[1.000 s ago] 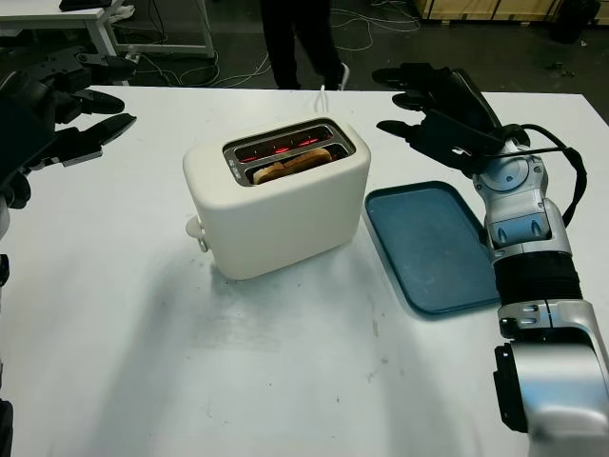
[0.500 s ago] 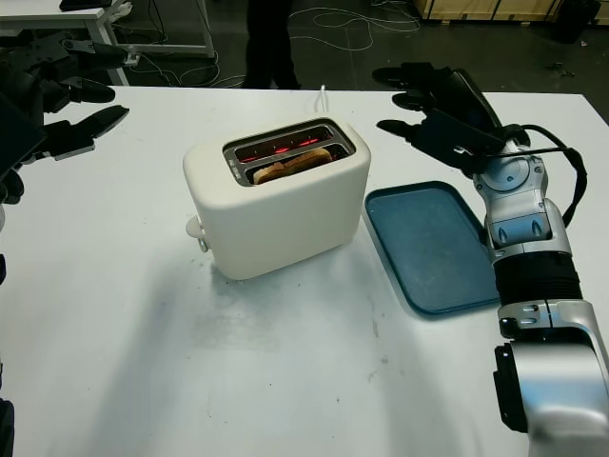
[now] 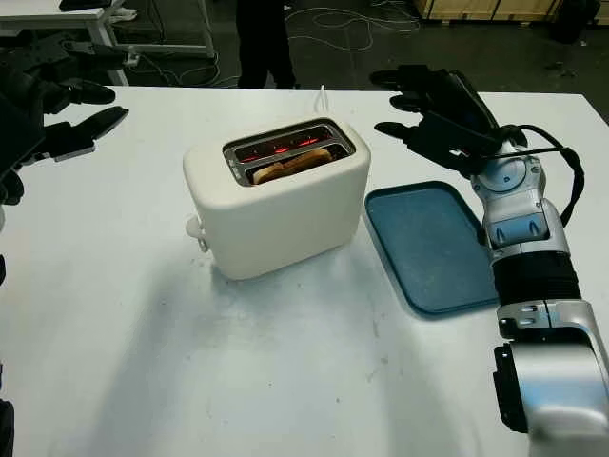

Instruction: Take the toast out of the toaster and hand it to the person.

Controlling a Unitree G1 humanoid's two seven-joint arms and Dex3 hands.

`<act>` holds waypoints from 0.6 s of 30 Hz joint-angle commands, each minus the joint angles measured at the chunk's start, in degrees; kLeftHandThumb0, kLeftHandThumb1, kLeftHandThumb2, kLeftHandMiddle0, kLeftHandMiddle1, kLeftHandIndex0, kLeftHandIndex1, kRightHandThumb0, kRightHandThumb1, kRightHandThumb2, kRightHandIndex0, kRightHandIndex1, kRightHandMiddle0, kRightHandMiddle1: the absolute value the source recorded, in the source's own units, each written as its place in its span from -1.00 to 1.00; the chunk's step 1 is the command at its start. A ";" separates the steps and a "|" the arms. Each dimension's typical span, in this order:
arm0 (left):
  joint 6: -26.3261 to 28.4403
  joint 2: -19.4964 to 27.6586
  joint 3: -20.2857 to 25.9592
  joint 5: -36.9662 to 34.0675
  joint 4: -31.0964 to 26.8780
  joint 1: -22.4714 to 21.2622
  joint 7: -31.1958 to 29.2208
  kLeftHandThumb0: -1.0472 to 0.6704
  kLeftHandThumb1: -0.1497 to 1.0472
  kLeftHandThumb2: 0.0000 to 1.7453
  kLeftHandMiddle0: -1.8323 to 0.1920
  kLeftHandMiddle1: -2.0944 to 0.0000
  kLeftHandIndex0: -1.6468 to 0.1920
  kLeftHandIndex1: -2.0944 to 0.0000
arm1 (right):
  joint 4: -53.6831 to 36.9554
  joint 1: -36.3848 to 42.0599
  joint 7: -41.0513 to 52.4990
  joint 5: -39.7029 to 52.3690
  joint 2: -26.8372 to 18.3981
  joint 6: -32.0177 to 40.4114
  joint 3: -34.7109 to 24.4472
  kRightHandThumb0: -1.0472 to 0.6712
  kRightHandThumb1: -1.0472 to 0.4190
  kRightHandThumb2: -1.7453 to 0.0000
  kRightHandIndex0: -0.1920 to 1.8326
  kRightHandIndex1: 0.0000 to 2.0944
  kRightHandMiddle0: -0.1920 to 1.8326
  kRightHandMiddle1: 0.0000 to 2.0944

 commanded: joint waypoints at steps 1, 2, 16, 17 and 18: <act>0.59 0.39 -0.54 0.17 -0.33 0.17 -0.29 -0.18 0.58 -0.47 0.62 0.03 0.41 0.40 | -0.19 0.32 -0.02 0.17 -0.27 0.05 -0.12 -0.17 -0.83 0.85 -0.18 -1.00 -0.25 -1.00; 0.74 0.28 -0.51 0.09 -0.34 0.13 -0.31 -0.18 0.58 -0.47 0.62 0.03 0.41 0.40 | -0.18 0.33 -0.09 0.09 -0.30 -0.05 -0.06 -0.17 -0.83 0.85 -0.17 -0.99 -0.25 -1.00; 1.89 -0.17 0.17 -1.18 -0.59 0.49 -0.95 -0.14 0.57 -0.45 0.66 0.01 0.45 0.39 | -0.48 0.89 0.03 -0.15 -0.74 -0.87 -0.01 -0.20 -0.83 0.83 -0.18 -1.00 -0.25 -1.00; 1.92 -0.02 0.06 -1.11 -0.68 0.46 -0.91 -0.13 0.57 -0.44 0.66 0.00 0.45 0.39 | -0.31 0.82 -0.06 -0.25 -0.75 -1.01 0.05 -0.21 -0.83 0.83 -0.17 -0.99 -0.25 -1.00; 1.99 0.06 0.02 -1.12 -0.74 0.42 -0.90 -0.13 0.56 -0.44 0.66 0.00 0.45 0.38 | -0.17 0.75 -0.14 -0.30 -0.72 -1.08 0.08 -0.22 -0.83 0.83 -0.17 -0.99 -0.25 -1.00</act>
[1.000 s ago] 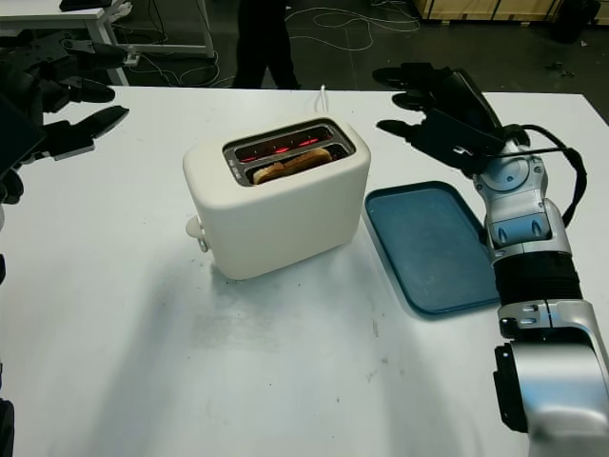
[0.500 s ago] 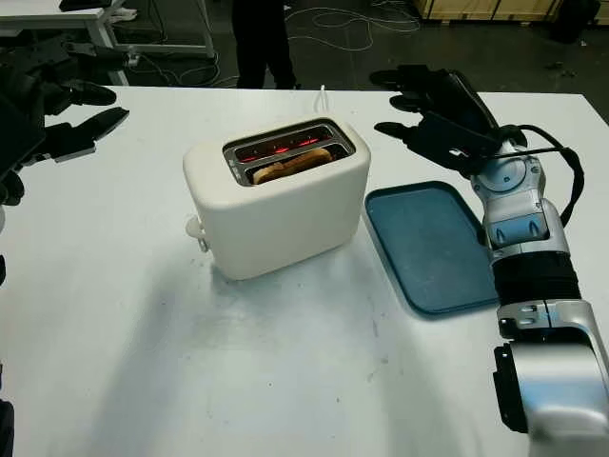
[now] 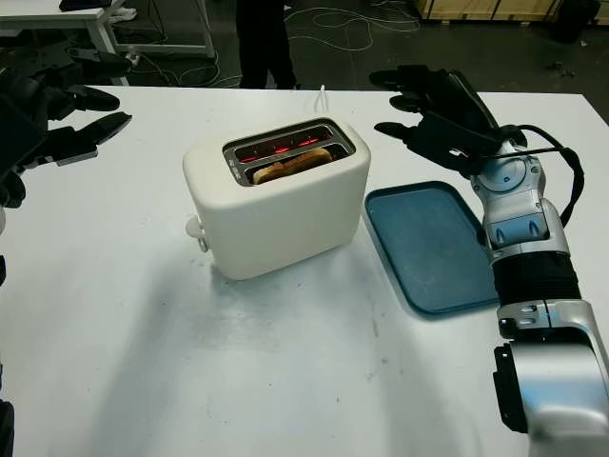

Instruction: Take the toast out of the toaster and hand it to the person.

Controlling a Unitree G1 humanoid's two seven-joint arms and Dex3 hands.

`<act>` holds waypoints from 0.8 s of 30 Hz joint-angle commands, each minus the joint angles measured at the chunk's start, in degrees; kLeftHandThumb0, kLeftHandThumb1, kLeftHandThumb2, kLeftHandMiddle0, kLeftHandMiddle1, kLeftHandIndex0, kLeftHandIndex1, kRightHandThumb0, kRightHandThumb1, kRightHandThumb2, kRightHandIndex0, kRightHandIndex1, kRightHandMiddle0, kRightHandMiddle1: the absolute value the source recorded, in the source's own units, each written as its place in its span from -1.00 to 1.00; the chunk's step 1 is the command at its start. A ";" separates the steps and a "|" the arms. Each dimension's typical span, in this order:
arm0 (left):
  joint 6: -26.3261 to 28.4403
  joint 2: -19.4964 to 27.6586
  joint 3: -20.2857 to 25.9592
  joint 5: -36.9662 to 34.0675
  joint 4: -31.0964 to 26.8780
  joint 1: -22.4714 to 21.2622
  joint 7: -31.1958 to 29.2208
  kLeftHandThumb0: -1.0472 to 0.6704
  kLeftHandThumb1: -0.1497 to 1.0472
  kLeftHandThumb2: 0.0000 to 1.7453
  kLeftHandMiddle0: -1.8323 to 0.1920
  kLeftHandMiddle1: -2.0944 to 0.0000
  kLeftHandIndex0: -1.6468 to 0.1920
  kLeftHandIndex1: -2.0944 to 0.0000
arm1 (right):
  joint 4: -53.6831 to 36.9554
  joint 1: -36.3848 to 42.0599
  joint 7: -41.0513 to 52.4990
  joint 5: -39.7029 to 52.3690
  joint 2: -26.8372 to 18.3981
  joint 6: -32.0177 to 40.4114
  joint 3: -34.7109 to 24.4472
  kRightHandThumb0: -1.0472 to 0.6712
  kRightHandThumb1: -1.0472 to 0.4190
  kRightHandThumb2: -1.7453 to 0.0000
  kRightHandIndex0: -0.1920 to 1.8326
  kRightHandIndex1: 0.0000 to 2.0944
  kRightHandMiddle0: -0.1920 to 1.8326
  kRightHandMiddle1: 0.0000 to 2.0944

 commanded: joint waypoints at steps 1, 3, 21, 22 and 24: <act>0.60 0.03 0.05 -0.42 -0.58 0.17 -0.14 -0.12 0.56 -0.44 0.66 0.00 0.45 0.38 | -0.06 0.62 -0.22 -0.15 -0.67 -1.12 0.03 -0.22 -0.83 0.83 -0.17 -0.99 -0.25 -1.00; 0.91 0.17 -0.04 -0.36 -0.65 0.05 -0.18 -0.12 0.56 -0.43 0.68 0.00 0.47 0.38 | -0.45 0.72 -0.24 -0.01 -0.56 -0.47 -0.13 -0.22 -0.83 0.84 -0.17 -0.99 -0.25 -1.00; 0.98 0.00 0.24 -0.19 -0.77 0.30 0.26 -0.16 0.57 -0.45 0.67 -0.01 0.47 0.36 | -0.85 0.71 0.07 0.04 -0.71 -0.31 -0.04 -0.18 -0.83 0.84 -0.18 -1.00 -0.25 -1.00; 0.52 -0.03 0.29 -0.25 -0.62 0.37 0.24 -0.16 0.57 -0.45 0.68 0.00 0.48 0.36 | -0.93 0.73 -0.02 -0.10 -0.74 -0.38 0.04 -0.19 -0.83 0.83 -0.18 -1.00 -0.25 -1.00; -0.14 0.13 0.29 -0.30 -0.39 0.48 0.06 -0.16 0.57 -0.45 0.67 -0.01 0.48 0.35 | -1.10 0.81 -0.10 0.11 -0.56 -0.15 -0.12 -0.17 -0.83 0.84 -0.18 -1.00 -0.25 -1.00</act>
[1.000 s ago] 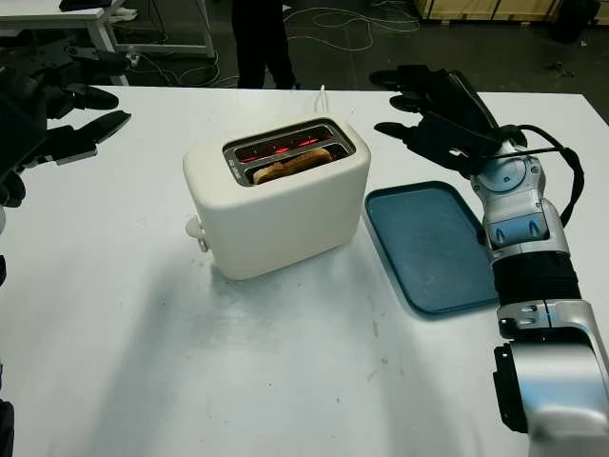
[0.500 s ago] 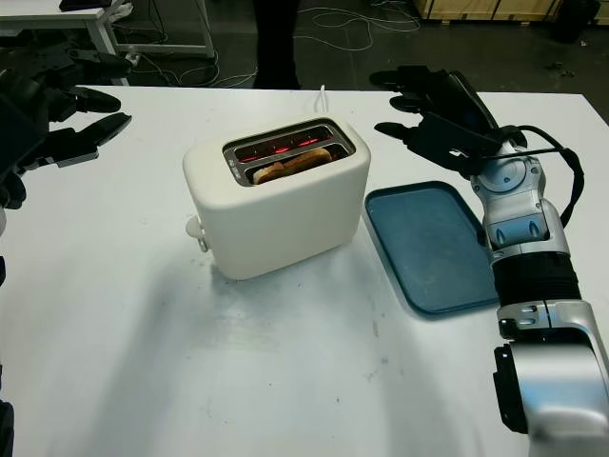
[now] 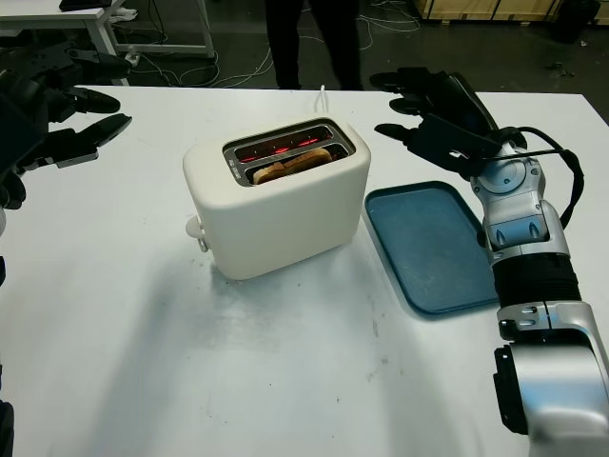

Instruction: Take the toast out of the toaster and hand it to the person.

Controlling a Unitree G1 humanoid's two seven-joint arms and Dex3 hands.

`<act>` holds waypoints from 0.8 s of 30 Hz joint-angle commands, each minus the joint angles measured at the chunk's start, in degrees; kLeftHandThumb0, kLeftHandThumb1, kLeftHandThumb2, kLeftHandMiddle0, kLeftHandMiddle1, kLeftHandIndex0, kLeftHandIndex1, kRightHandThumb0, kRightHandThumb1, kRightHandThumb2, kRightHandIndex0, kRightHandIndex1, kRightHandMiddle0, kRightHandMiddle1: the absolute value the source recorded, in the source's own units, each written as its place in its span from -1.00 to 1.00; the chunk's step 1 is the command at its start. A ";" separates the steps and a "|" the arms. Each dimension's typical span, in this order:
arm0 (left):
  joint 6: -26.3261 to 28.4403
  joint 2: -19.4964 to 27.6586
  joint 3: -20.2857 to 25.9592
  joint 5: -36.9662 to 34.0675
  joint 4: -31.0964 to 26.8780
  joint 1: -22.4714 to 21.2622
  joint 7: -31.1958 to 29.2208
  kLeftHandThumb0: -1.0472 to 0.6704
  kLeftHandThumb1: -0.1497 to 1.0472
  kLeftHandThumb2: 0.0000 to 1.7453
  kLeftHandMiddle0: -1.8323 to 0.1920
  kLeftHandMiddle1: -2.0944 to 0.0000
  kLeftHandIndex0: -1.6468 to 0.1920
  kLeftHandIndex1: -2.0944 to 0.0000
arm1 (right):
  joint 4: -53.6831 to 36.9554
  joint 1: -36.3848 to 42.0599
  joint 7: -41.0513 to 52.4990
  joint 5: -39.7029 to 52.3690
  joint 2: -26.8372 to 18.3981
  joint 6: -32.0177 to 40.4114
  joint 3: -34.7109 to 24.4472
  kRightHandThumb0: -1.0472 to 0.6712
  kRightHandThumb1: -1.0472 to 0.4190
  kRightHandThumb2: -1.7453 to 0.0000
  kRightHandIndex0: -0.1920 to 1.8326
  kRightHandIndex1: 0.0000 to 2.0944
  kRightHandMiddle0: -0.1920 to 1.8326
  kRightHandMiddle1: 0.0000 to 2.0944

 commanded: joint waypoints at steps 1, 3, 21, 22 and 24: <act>-1.01 0.19 0.21 -0.18 -0.11 0.42 -0.02 -0.16 0.57 -0.45 0.67 -0.01 0.48 0.35 | -0.95 0.59 -0.16 0.19 -0.44 -0.26 -0.27 -0.17 -0.83 0.84 -0.18 -1.00 -0.25 -1.00; -0.71 0.10 0.25 -0.22 -0.18 0.43 0.09 -0.17 0.57 -0.45 0.67 -0.02 0.48 0.34 | -0.85 0.70 -0.49 -0.16 -0.56 -0.83 -0.13 -0.19 -0.83 0.84 -0.16 -0.99 -0.24 -0.99; -0.72 0.48 -0.19 -0.04 -0.27 0.48 -0.07 -0.13 0.59 -0.46 0.69 -0.02 0.50 0.33 | -0.31 0.71 -0.35 -0.31 -0.77 -1.11 0.09 -0.22 -0.83 0.83 -0.17 -0.99 -0.25 -1.00; -0.41 0.40 -0.16 -0.13 -0.33 0.44 -0.06 -0.14 0.59 -0.46 0.68 -0.02 0.49 0.33 | -0.01 0.65 -0.42 -0.45 -0.81 -1.51 0.17 -0.21 -0.83 0.83 -0.17 -0.99 -0.24 -0.99; -0.27 0.40 -0.20 -0.18 -0.39 0.42 -0.12 -0.14 0.59 -0.46 0.69 -0.01 0.50 0.33 | 0.13 0.57 -0.52 -0.90 -0.94 -1.57 0.38 -0.21 -0.83 0.82 -0.17 -0.99 -0.24 -0.99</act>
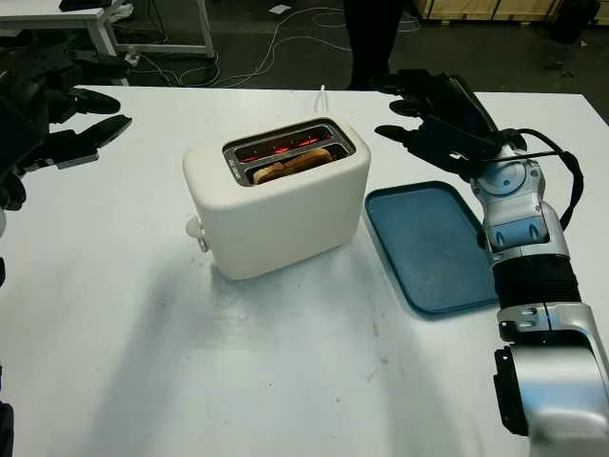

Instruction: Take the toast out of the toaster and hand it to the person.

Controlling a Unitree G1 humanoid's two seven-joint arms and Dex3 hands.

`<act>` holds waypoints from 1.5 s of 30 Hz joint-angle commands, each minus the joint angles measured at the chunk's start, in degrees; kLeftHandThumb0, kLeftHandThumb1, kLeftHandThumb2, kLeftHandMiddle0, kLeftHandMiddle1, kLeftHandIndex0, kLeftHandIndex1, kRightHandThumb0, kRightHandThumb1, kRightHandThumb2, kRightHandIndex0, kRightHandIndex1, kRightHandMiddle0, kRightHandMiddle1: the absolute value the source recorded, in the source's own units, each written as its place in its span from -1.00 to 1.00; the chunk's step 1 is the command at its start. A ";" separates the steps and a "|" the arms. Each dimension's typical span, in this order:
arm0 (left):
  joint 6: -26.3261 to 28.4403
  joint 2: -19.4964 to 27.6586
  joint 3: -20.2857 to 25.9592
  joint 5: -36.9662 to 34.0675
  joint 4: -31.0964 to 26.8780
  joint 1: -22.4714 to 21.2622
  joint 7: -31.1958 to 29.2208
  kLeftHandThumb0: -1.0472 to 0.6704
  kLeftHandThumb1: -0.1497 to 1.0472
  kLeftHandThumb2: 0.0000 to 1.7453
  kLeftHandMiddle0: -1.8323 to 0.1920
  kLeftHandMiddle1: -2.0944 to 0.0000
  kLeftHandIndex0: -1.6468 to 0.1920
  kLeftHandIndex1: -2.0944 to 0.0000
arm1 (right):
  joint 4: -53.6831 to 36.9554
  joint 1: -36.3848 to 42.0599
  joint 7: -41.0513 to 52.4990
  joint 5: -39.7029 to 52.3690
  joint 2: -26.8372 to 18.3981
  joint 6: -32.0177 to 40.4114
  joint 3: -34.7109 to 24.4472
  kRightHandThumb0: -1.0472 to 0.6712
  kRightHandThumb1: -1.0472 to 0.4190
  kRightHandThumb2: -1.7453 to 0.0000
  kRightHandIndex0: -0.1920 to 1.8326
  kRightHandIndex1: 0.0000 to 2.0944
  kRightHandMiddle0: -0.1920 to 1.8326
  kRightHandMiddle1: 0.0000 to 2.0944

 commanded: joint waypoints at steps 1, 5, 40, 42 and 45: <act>-0.07 0.40 -0.29 0.23 -0.45 0.23 -0.05 -0.14 0.59 -0.46 0.69 -0.01 0.50 0.33 | 0.18 0.19 -0.44 -0.45 -0.87 -1.25 0.20 -0.21 -0.83 0.82 -0.17 -0.99 -0.24 -0.99; -0.35 0.06 -0.10 0.07 -0.36 0.32 0.20 -0.13 0.58 -0.46 0.69 -0.02 0.50 0.32 | -0.59 0.36 -0.21 -0.39 -0.76 -0.33 0.00 -0.16 -0.83 0.83 -0.17 -1.00 -0.24 -0.99; -0.33 0.19 -0.18 -0.59 0.10 0.43 0.05 -0.16 0.55 -0.40 0.72 -0.07 0.53 0.27 | 1.68 -0.39 -0.76 -1.51 -0.69 -1.87 0.39 -0.17 -0.83 0.84 -0.14 -0.99 -0.22 -1.00; -0.34 0.02 -0.05 -0.98 0.29 0.33 -0.13 -0.16 0.55 -0.40 0.72 -0.06 0.54 0.27 | 1.62 -0.39 -0.67 -1.60 -0.79 -1.87 0.49 -0.16 -0.83 0.83 -0.14 -1.00 -0.23 -1.00; -2.11 0.90 -0.69 -0.17 0.91 0.35 -0.55 -0.17 0.56 -0.40 0.70 -0.06 0.53 0.27 | 1.28 -0.24 -0.74 -1.99 -1.06 -1.62 0.65 -0.17 -0.83 0.83 -0.14 -1.00 -0.23 -1.00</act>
